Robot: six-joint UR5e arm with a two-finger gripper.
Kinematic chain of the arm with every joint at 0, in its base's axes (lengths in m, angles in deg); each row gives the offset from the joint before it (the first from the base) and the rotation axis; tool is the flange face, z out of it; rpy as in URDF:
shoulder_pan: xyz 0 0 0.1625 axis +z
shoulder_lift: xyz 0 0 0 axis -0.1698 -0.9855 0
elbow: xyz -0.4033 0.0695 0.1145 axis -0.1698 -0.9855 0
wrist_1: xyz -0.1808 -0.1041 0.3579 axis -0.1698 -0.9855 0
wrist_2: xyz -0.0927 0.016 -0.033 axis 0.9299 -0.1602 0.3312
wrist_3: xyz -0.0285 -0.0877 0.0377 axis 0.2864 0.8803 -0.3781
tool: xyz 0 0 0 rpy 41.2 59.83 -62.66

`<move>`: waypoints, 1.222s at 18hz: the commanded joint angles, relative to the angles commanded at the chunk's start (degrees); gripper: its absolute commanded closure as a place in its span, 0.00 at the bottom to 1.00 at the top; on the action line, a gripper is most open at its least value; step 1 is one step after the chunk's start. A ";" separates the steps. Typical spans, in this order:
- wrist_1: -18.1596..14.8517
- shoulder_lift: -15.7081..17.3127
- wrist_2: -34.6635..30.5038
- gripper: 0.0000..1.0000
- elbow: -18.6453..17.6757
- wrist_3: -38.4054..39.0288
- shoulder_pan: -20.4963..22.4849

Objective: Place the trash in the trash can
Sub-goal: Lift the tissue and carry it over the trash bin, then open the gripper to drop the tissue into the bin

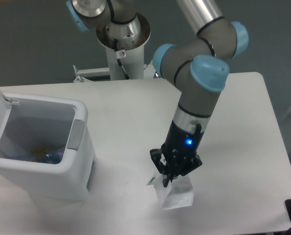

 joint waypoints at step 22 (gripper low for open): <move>0.00 13.98 15.66 1.00 -4.83 3.60 -11.49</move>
